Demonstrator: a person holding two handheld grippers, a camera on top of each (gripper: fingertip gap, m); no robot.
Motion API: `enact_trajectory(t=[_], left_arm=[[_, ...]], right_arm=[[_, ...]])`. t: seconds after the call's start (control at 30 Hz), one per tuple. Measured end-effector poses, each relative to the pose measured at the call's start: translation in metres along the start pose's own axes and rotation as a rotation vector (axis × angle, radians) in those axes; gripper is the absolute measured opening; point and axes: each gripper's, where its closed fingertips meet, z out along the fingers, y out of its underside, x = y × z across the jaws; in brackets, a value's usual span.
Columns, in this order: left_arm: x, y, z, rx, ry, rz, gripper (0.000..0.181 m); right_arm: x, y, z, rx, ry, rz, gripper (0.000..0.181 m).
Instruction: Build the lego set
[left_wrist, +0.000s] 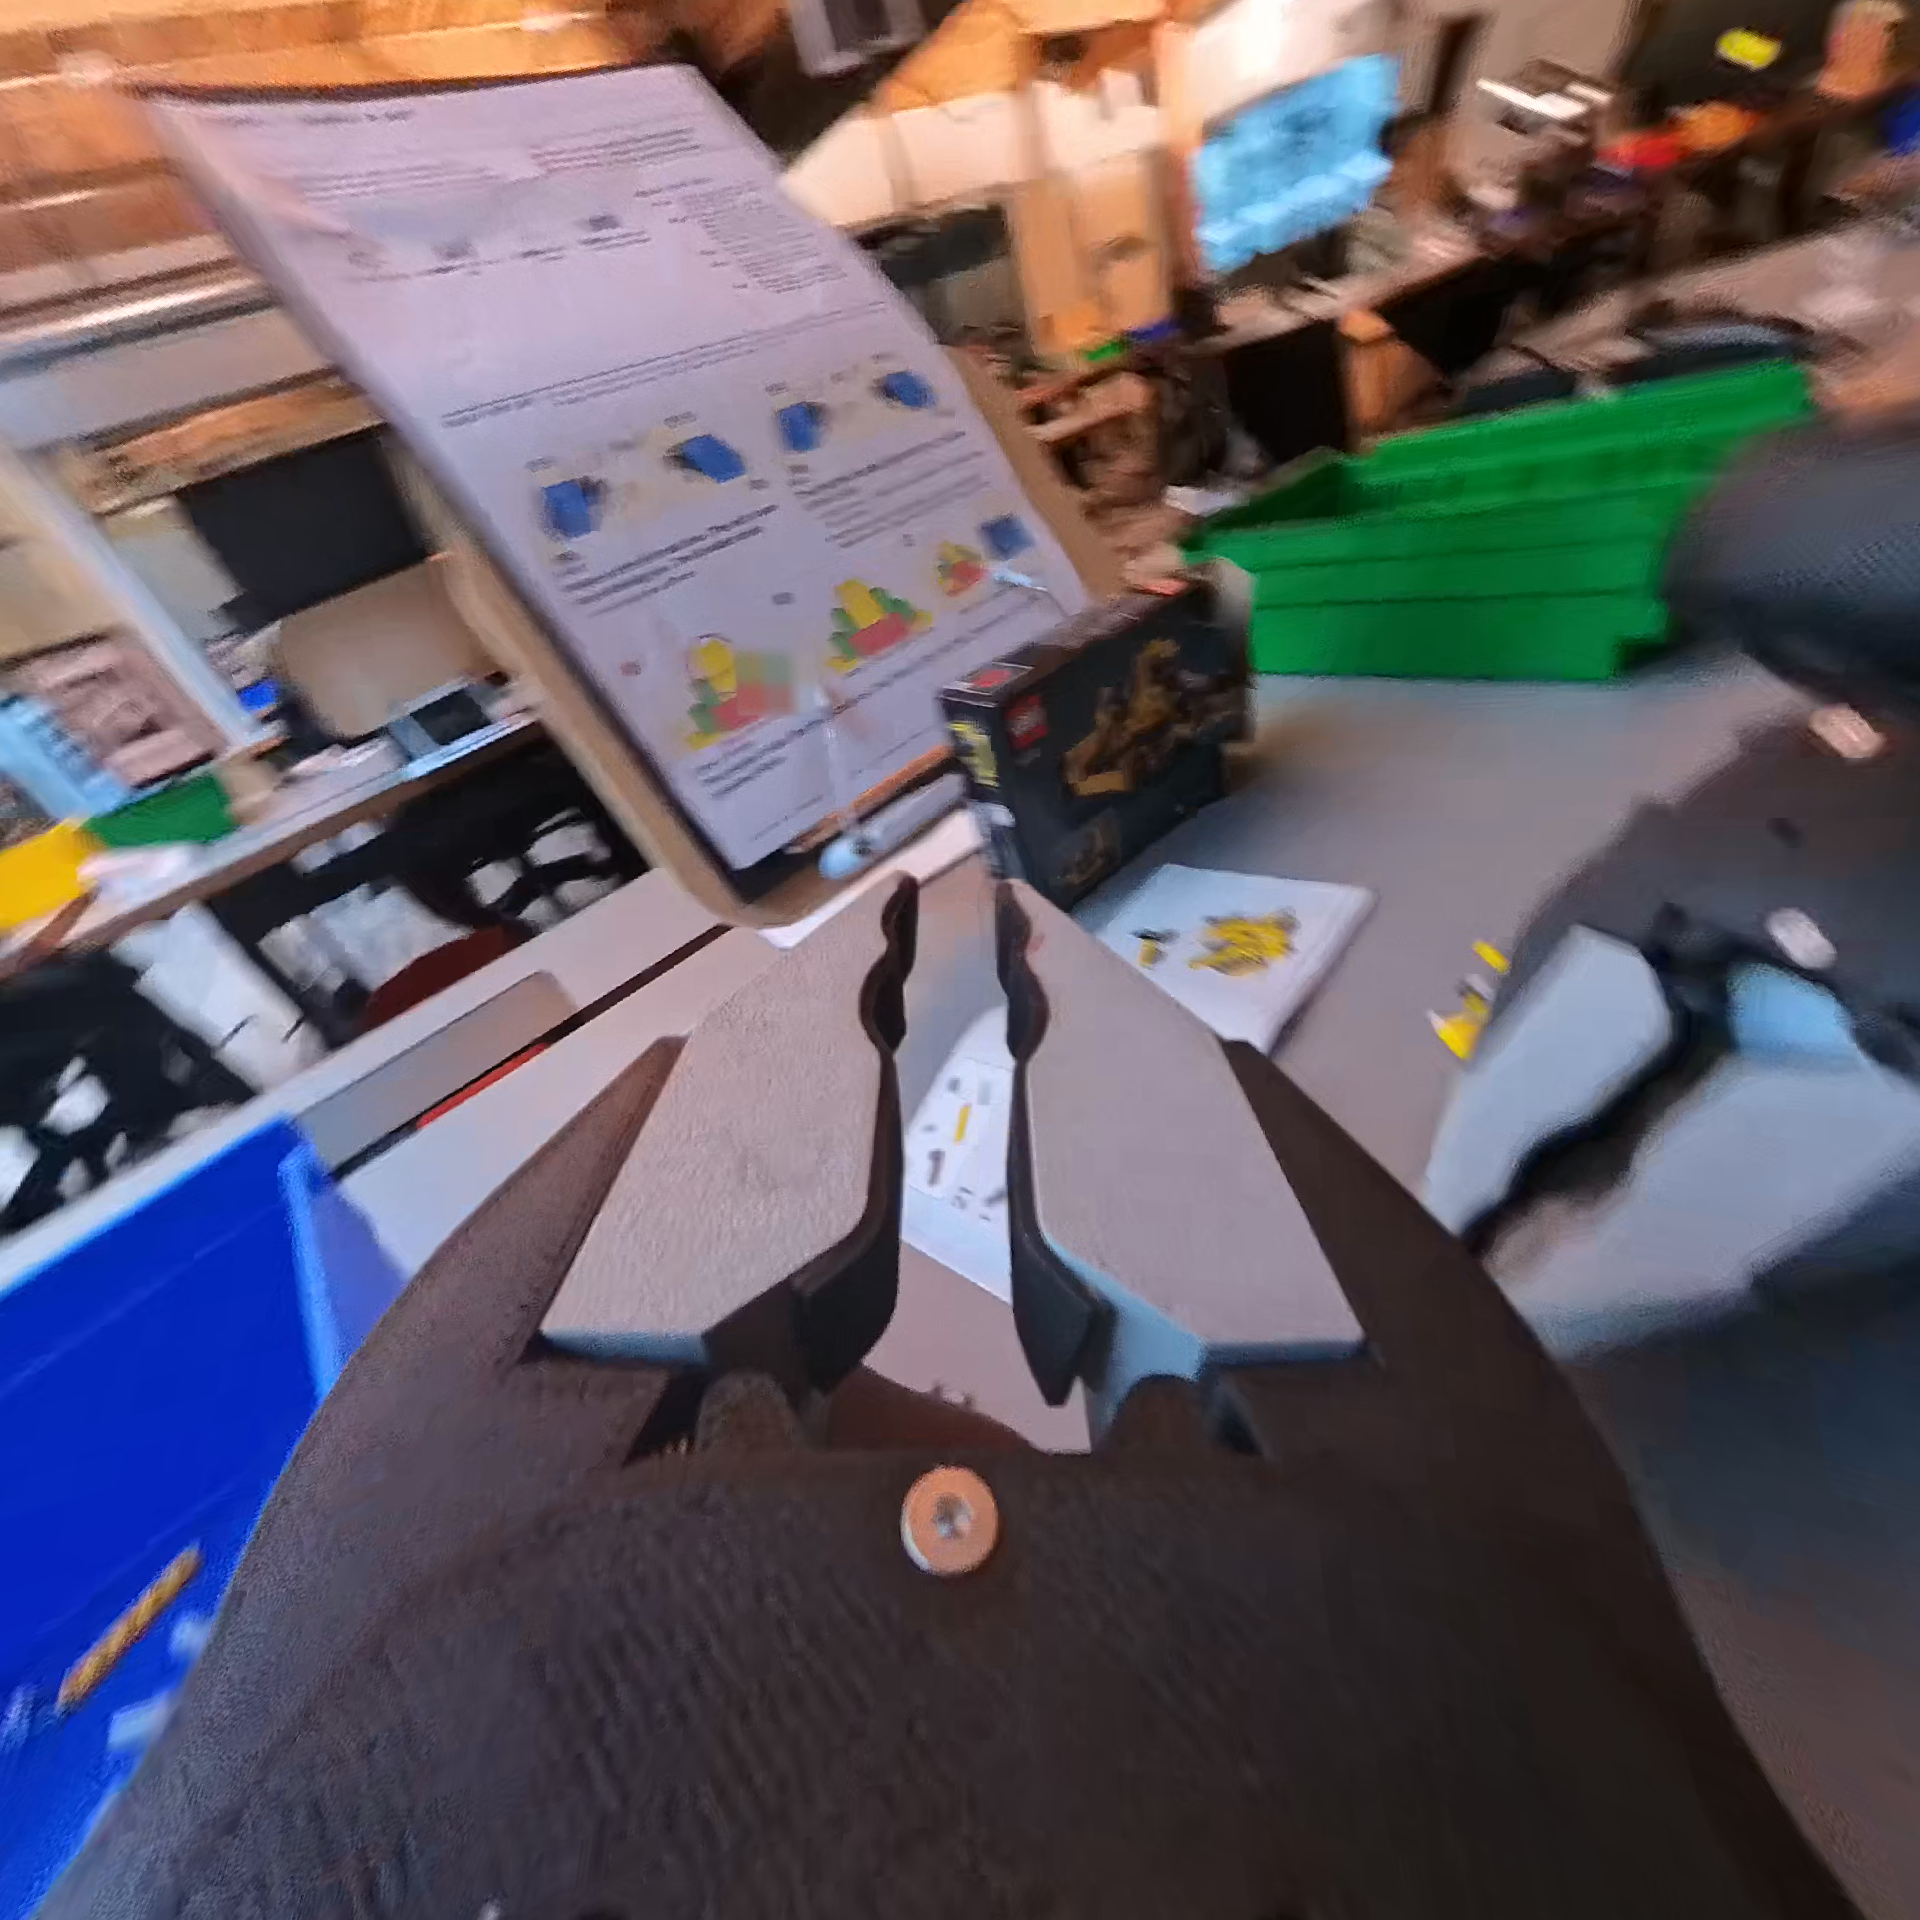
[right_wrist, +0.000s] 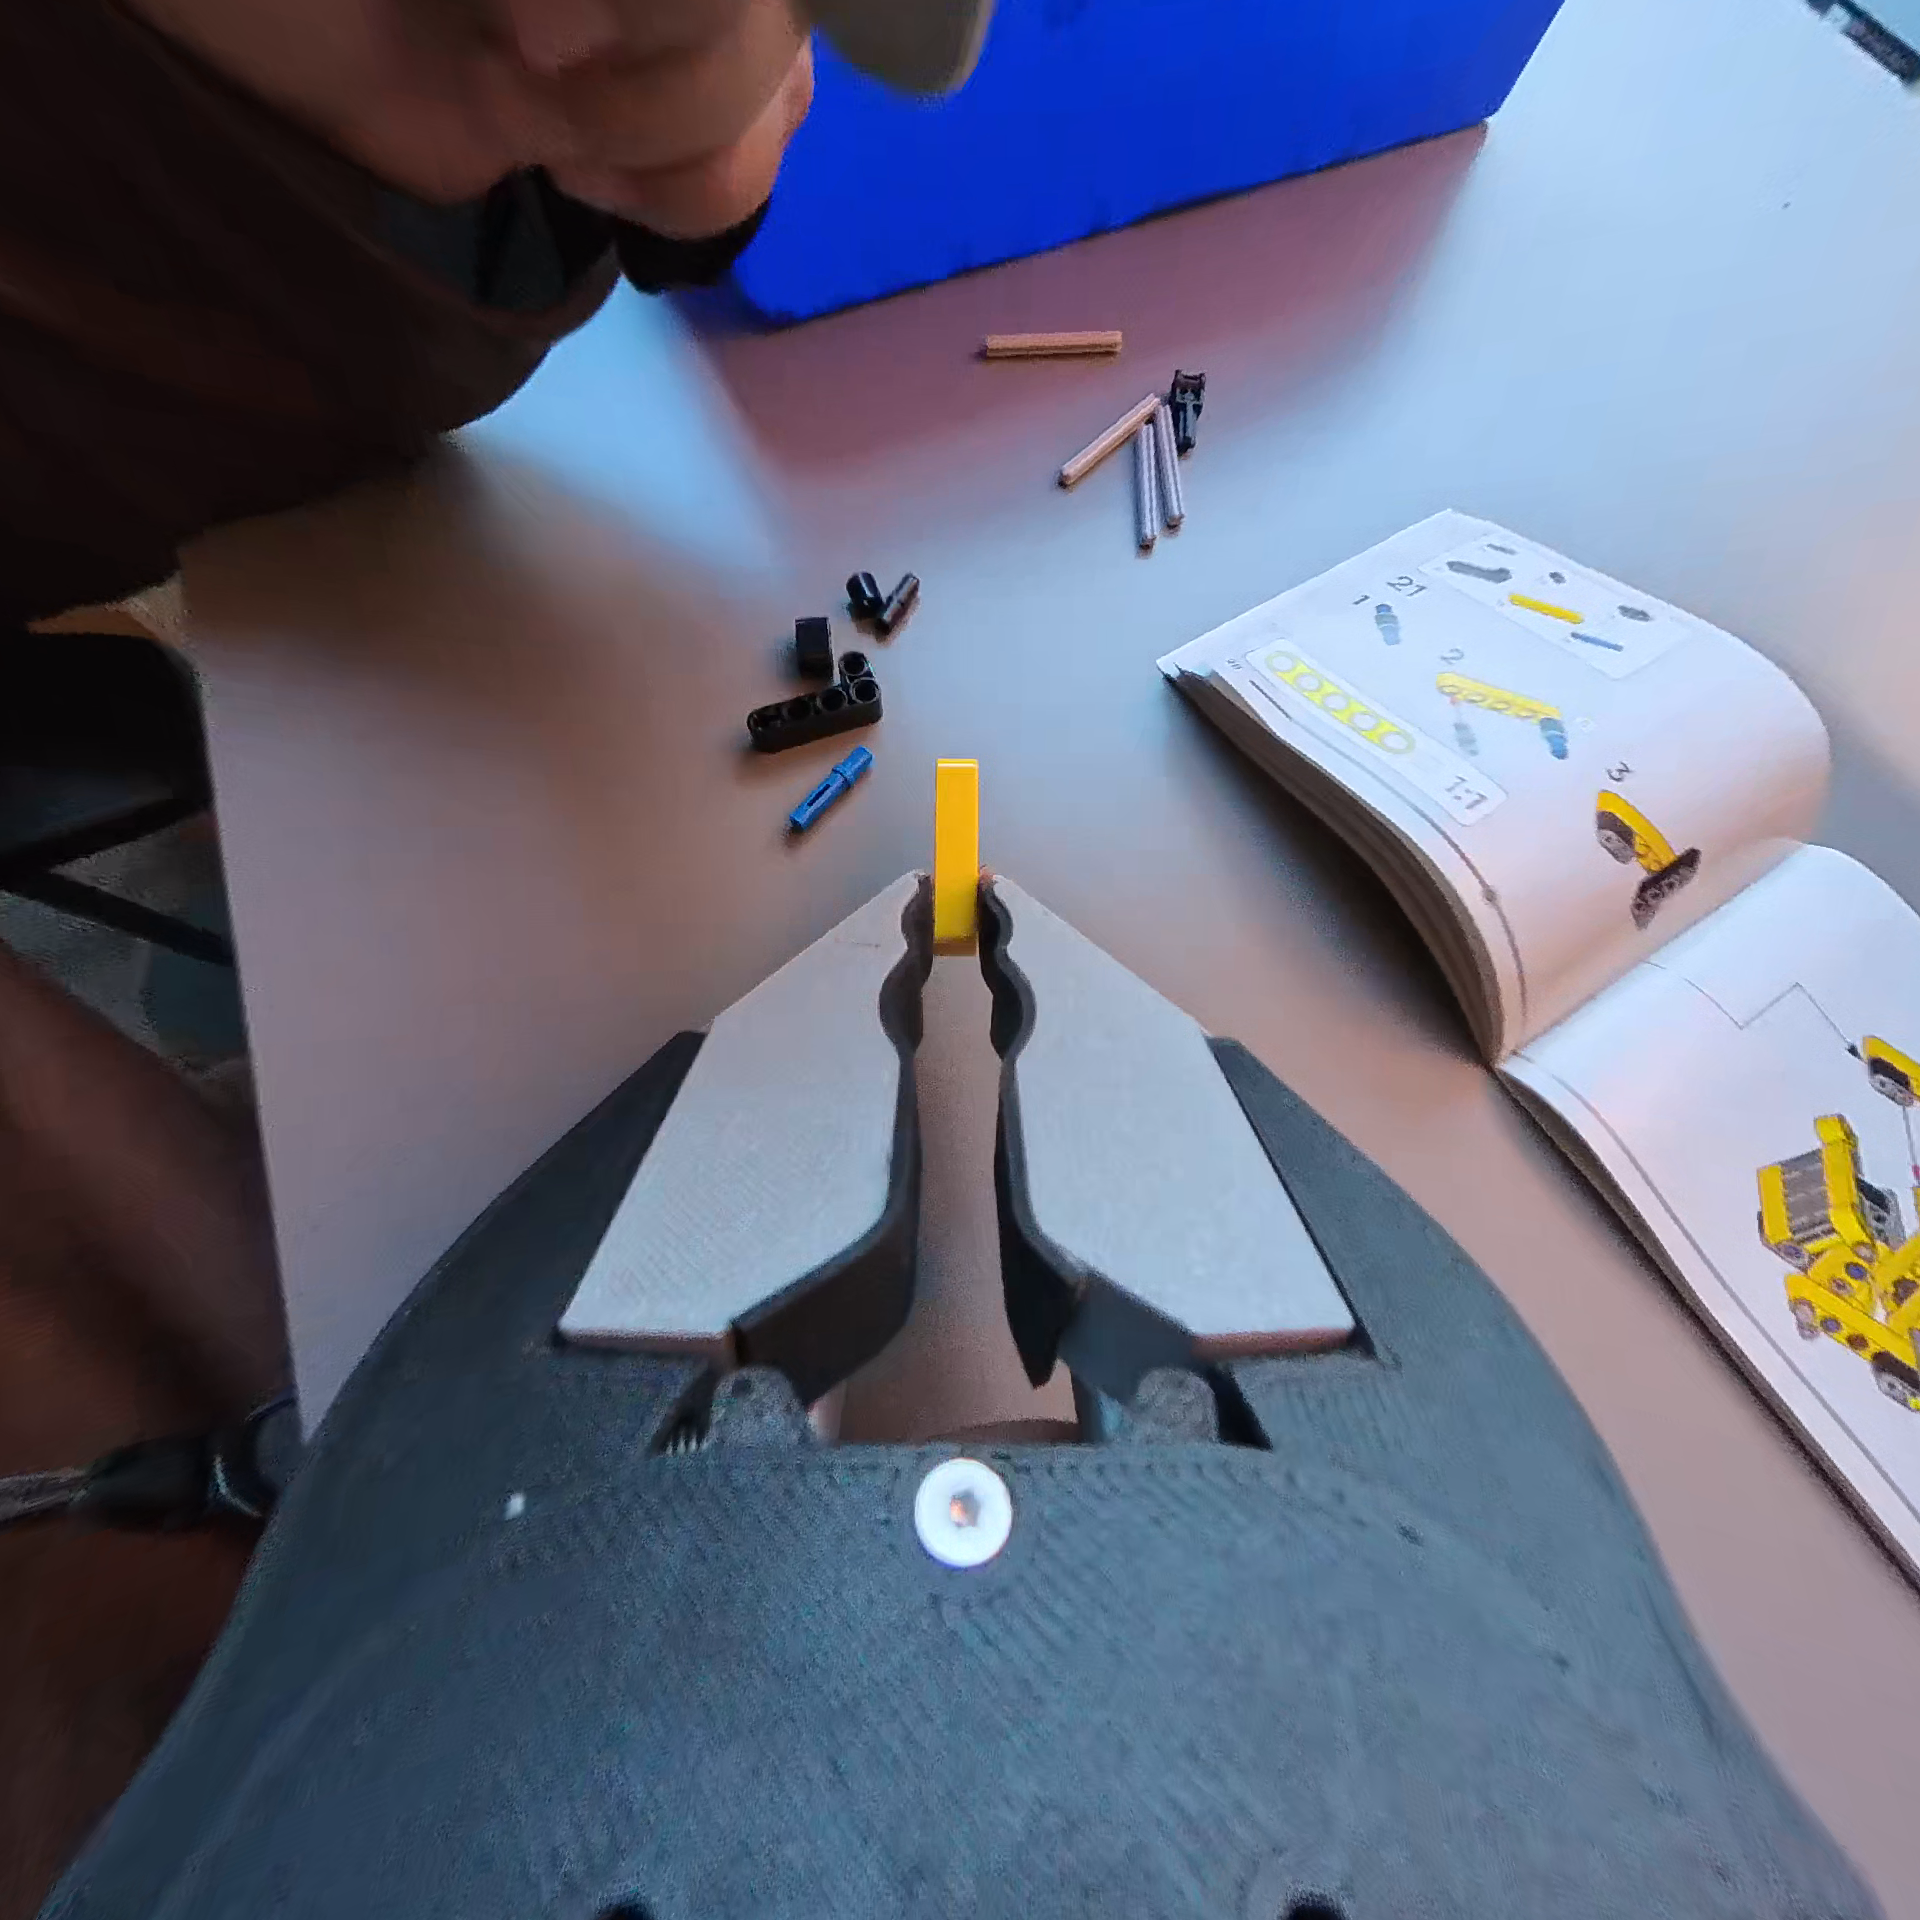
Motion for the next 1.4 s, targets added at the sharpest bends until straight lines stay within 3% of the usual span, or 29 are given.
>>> enact_trajectory(t=[0.13, 0.2, 0.27, 0.47, 0.73, 0.9, 1.2, 1.4], left_arm=[[0.045, 0.016, -0.014, -0.020, 0.260, 0.169, 0.011], [0.079, 0.031, -0.029, -0.051, 0.477, 0.236, 0.024], [0.101, 0.041, -0.039, -0.033, 0.557, 0.364, 0.025], [0.103, 0.056, -0.021, -0.030, 0.382, 0.607, 0.026], [0.111, 0.044, -0.024, 0.074, 0.364, 0.558, 0.023], [0.119, 0.047, -0.033, 0.098, 0.410, 0.594, 0.008], [0.110, 0.056, -0.048, 0.079, 0.419, 0.562, 0.013], [0.104, 0.058, -0.056, 0.076, 0.448, 0.546, 0.007]], right_arm=[[0.001, -0.005, -0.024, 0.048, -0.062, 0.033, 0.005], [0.007, -0.007, -0.035, 0.065, -0.088, 0.074, 0.005], [0.012, -0.010, -0.046, 0.077, -0.113, 0.108, 0.005], [0.011, -0.010, -0.057, 0.024, -0.208, 0.115, 0.005], [-0.005, -0.015, -0.063, -0.016, -0.423, 0.160, 0.005], [-0.011, -0.021, -0.056, -0.021, -0.471, 0.162, 0.005], [-0.024, -0.024, -0.045, -0.033, -0.557, 0.152, 0.005], [-0.027, -0.034, -0.038, -0.016, -0.599, 0.149, 0.005]])
